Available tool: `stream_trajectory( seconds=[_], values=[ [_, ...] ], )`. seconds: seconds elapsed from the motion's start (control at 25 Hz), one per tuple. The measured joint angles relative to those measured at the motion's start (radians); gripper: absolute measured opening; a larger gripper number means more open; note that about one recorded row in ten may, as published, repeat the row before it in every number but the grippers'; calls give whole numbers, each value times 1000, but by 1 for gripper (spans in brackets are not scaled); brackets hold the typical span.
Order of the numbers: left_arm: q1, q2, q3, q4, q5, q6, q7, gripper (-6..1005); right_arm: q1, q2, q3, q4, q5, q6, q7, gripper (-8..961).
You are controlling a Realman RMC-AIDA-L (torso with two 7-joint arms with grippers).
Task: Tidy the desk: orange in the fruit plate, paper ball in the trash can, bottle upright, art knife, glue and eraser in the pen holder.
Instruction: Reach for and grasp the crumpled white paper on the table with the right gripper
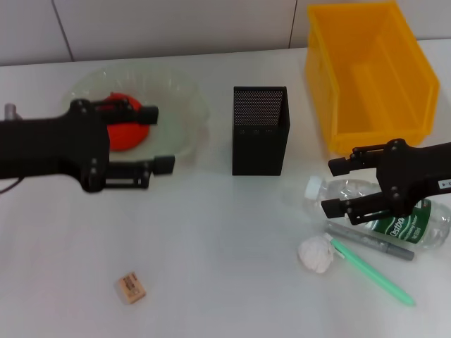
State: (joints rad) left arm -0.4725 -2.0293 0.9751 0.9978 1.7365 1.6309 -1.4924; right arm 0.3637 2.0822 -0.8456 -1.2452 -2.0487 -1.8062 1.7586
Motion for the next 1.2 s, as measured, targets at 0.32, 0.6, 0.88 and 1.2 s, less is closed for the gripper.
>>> stream_trajectory(
  seconds=[0.32, 0.6, 0.88, 1.2],
  values=[
    [25, -8, 1, 1, 1, 129, 14, 791, 61, 0, -142, -129, -208, -12, 203, 801],
    [36, -13, 0, 2, 2, 130, 14, 791, 114, 1, -296, -178, -345, -35, 326, 801],
    [37, -16, 0, 0, 2, 131, 11, 791, 128, 4, -401, -177, -405, -1, 360, 797],
    [47, -26, 0, 1, 2, 131, 15, 791, 124, 7, -476, -171, -417, 58, 365, 783]
  ],
)
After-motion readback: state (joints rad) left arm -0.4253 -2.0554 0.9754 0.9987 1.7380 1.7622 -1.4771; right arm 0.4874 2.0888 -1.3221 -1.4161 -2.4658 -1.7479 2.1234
